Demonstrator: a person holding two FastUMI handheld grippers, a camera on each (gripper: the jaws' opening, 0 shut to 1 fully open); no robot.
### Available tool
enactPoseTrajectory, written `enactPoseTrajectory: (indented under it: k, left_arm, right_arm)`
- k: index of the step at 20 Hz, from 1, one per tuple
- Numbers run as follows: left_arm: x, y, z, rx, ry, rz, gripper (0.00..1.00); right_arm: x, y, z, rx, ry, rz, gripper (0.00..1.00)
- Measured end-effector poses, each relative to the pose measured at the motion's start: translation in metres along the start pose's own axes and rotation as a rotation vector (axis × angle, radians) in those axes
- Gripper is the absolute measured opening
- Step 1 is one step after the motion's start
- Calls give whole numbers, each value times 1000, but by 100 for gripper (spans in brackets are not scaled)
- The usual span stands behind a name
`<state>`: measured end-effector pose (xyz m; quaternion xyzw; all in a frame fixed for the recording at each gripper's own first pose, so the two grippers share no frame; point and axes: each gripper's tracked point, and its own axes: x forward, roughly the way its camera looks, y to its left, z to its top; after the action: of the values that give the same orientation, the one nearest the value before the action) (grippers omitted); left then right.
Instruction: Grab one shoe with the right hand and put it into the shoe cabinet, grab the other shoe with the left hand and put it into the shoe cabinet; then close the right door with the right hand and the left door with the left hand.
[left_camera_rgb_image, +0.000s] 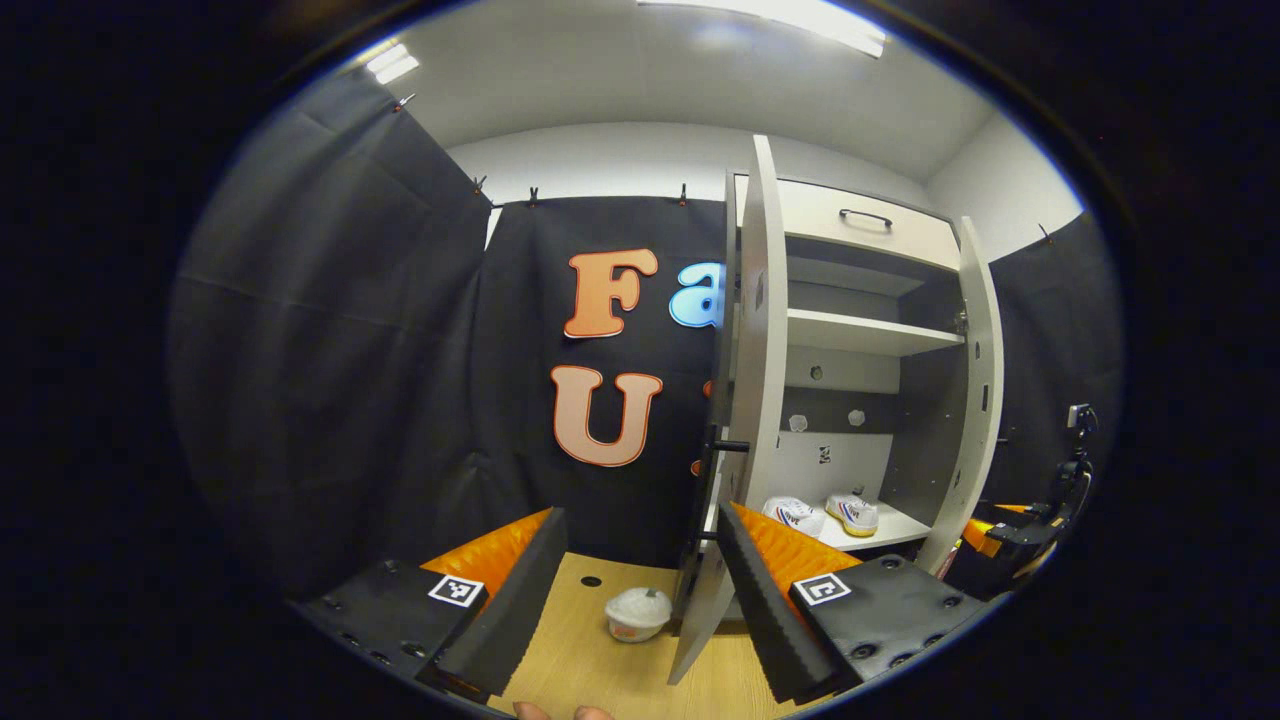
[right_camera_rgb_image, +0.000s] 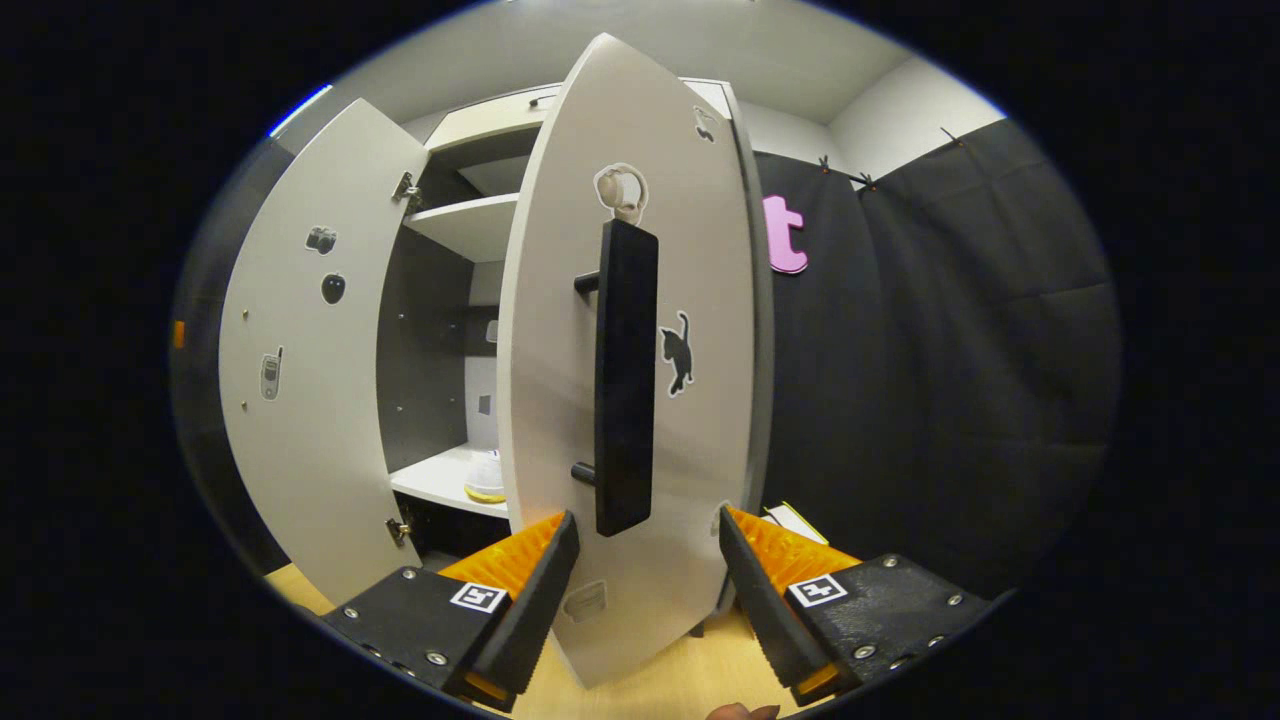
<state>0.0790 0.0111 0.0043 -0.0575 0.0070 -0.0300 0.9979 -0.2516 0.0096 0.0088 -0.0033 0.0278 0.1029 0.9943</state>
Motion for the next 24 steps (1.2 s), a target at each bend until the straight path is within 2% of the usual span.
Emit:
enactPoseTrajectory:
  k: [2, 5, 7, 8, 11, 14, 19, 24]
  left_arm:
    - [1, 12, 0, -2, 1, 17, 97]
    - [-1, 31, -2, 3, 2, 51, 95]
    - [-1, 43, -1, 6, -1, 73, 95]
    - [-2, 46, -1, 4, -2, 78, 98]
    - [4, 50, -5, 5, 4, 73, 97]
    - [17, 42, -16, 5, 28, 25, 97]
    - [46, 18, -46, -9, 47, -112, 96]
    - [64, -4, -89, -25, 130, -212, 96]
  right_arm:
    - [23, 19, -5, -13, 5, 11, 93]
    - [41, 34, -11, -47, 13, -7, 93]
    - [48, 31, -10, -40, -5, -21, 89]
    - [49, 29, -10, -30, -3, -28, 90]
    - [56, 25, -12, -13, 7, -37, 90]
    - [65, 26, -14, -14, 8, -36, 91]
    - [73, 29, -13, -28, 12, -37, 91]
    - [78, 32, -14, -2, 23, -37, 91]
